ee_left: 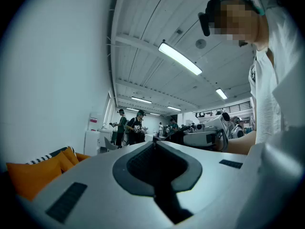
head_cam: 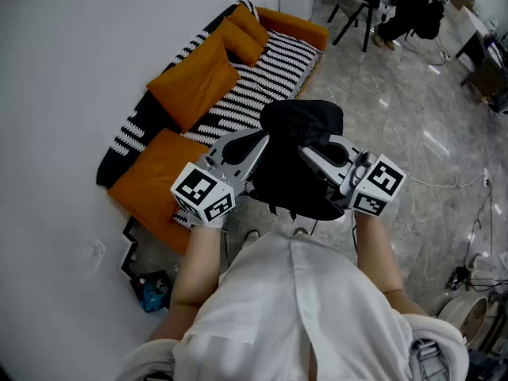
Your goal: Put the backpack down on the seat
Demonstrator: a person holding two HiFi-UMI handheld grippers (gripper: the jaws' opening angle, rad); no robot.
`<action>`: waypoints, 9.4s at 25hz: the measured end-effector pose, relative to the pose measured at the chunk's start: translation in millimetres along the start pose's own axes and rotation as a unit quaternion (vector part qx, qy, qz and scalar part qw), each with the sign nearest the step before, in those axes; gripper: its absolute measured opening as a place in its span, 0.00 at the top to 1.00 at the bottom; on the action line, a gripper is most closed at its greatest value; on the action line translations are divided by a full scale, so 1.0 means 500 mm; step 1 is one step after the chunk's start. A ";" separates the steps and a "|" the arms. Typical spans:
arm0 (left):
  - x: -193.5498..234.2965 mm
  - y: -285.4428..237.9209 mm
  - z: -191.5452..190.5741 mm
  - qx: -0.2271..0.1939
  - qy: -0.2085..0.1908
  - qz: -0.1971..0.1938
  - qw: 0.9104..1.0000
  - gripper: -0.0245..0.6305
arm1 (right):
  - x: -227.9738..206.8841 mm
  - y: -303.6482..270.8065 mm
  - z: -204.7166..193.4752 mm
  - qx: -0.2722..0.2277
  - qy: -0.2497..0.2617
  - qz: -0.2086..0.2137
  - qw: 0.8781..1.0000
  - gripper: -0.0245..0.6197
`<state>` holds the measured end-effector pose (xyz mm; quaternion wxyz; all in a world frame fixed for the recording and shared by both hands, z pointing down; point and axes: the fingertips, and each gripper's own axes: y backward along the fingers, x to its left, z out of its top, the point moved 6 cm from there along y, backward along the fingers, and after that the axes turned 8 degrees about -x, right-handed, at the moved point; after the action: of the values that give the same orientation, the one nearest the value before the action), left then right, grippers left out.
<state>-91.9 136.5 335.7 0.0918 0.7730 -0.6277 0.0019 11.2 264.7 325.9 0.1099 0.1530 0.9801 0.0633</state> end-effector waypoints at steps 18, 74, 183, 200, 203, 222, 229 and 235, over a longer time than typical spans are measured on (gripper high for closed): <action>0.004 0.013 -0.020 0.010 0.037 -0.040 0.998 0.90 | 0.005 -0.010 0.012 -0.027 -0.053 0.037 0.998 0.91; 0.006 0.062 0.018 -0.006 0.176 -0.169 0.970 0.89 | 0.058 -0.075 -0.018 0.087 -0.081 0.168 0.979 0.85; 1.028 -0.046 -0.477 0.041 0.343 0.424 0.837 0.89 | -0.855 -0.927 -0.580 0.468 -0.106 0.288 0.829 0.90; 1.032 -0.062 -0.498 0.097 0.328 0.438 0.831 0.89 | -0.863 -0.913 -0.596 0.491 -0.062 0.255 0.831 0.88; 1.035 -0.062 -0.497 0.116 0.314 0.448 0.829 0.88 | -0.863 -0.917 -0.598 0.497 -0.038 0.250 0.830 0.88; 1.042 -0.032 -0.375 0.060 0.214 0.500 0.837 0.79 | -0.885 -0.975 -0.453 0.386 0.029 0.189 0.903 0.83; 0.990 -0.004 -0.243 -0.030 0.170 0.483 0.858 0.81 | -0.894 -0.953 -0.319 0.296 0.014 0.205 0.933 0.90; 0.954 -0.004 -0.144 -0.070 0.104 0.486 0.865 0.86 | -0.890 -0.935 -0.252 0.229 -0.035 0.195 0.953 0.92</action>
<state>19.3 -315.3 462.5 0.1983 0.3566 -0.9092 0.0827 261.4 -328.1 461.4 0.0919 0.3642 0.9149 -0.1481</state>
